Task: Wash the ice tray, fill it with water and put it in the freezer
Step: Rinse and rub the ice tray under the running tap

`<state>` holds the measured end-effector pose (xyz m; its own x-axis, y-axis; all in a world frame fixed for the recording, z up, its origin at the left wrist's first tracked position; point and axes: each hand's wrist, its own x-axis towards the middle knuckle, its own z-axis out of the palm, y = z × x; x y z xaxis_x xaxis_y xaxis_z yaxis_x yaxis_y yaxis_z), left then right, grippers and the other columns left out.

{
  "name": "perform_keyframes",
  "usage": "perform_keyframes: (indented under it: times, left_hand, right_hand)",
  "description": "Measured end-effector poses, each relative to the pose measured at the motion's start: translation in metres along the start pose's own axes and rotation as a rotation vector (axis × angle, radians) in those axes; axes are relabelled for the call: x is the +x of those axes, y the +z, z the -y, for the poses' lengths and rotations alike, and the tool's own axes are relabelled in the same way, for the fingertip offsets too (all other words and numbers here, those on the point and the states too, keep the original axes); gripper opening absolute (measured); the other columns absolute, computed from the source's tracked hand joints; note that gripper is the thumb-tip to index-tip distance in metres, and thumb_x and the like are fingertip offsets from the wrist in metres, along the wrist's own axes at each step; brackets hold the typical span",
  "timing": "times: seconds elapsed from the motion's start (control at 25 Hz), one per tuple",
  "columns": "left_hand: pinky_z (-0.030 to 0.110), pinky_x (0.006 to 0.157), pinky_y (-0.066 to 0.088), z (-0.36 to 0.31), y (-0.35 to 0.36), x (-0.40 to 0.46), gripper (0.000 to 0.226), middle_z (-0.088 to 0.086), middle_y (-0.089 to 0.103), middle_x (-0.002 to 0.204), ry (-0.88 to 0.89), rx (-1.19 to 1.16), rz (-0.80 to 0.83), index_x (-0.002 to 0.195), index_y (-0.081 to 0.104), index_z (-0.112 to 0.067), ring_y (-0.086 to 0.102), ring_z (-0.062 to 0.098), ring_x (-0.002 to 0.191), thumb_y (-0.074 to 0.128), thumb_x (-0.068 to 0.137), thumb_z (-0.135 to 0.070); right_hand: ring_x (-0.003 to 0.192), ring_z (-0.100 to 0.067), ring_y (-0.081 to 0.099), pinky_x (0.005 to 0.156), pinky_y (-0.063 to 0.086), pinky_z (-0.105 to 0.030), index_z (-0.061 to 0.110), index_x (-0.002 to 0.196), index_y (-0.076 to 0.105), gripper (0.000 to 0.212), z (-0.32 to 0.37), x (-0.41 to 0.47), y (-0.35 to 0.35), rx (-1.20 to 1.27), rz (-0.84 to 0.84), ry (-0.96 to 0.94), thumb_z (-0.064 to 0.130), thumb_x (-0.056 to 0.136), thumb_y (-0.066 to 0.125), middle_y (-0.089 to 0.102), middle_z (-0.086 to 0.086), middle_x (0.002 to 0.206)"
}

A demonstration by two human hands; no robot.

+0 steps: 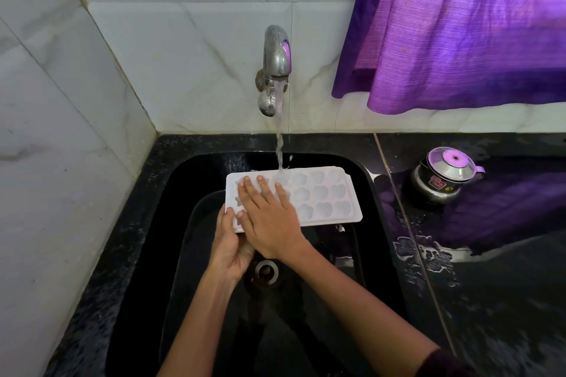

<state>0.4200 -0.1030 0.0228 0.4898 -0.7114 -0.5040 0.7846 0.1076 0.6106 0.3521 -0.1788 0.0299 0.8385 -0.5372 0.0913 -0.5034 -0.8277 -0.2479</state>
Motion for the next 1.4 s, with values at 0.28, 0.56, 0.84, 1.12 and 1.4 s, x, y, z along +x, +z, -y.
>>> perform_keyframes:
  times: [0.28, 0.56, 0.84, 1.12, 1.4]
  left_hand:
    - [0.039, 0.063, 0.060, -0.005, -0.011, 0.001, 0.035, 0.010, 0.068, 0.115, 0.054, -0.098, -0.039, 0.131, 0.048, -0.023, 0.071, 0.028, 0.092, 0.041, 0.099, -0.036]
    - [0.046, 0.070, 0.060, -0.002, -0.014, 0.000, 0.049, 0.014, 0.064, 0.123, 0.004, -0.120, -0.069, 0.139, 0.042, -0.019, 0.068, 0.031, 0.098, 0.037, 0.097, -0.045]
    - [0.039, 0.064, 0.060, 0.002, -0.005, -0.002, 0.046, 0.013, 0.066, 0.119, -0.047, -0.153, -0.005, 0.133, 0.051, -0.017, 0.070, 0.025, 0.095, 0.030, 0.101, -0.041]
    - [0.042, 0.067, 0.060, -0.002, -0.011, -0.006, 0.039, 0.008, 0.072, 0.110, -0.026, -0.216, 0.041, 0.122, 0.059, -0.024, 0.071, 0.026, 0.094, 0.027, 0.102, -0.032]
    - [0.046, 0.064, 0.061, 0.001, 0.000, -0.007, 0.033, 0.016, 0.064, 0.119, 0.005, -0.182, -0.014, 0.130, 0.052, -0.020, 0.066, 0.032, 0.096, 0.036, 0.101, -0.023]
  right_hand:
    - [0.147, -0.023, -0.014, 0.116, -0.015, -0.038, 0.014, 0.151, -0.001, 0.061, -0.067, -0.023, -0.017, 0.003, -0.023, 0.348, 0.042, 0.101, 0.017, -0.005, -0.004, 0.161]
    - [0.147, -0.026, -0.011, 0.116, -0.014, -0.035, 0.007, 0.151, 0.001, 0.065, -0.057, -0.025, -0.013, 0.056, -0.084, 0.412, 0.043, 0.100, 0.020, -0.003, -0.011, 0.160]
    - [0.147, -0.026, -0.011, 0.116, -0.017, -0.036, 0.008, 0.151, 0.005, 0.059, 0.021, 0.006, 0.003, 0.053, -0.069, 0.081, 0.036, 0.101, 0.018, 0.000, -0.010, 0.161]
    - [0.148, -0.024, -0.010, 0.116, -0.017, -0.038, 0.013, 0.152, 0.007, 0.056, 0.024, 0.005, 0.005, -0.018, -0.045, -0.023, 0.035, 0.101, 0.019, 0.003, -0.004, 0.161]
    - [0.148, -0.023, -0.009, 0.116, -0.015, -0.039, 0.018, 0.151, 0.003, 0.056, -0.026, -0.013, -0.008, -0.018, -0.127, 0.194, 0.039, 0.101, 0.016, 0.000, 0.001, 0.161]
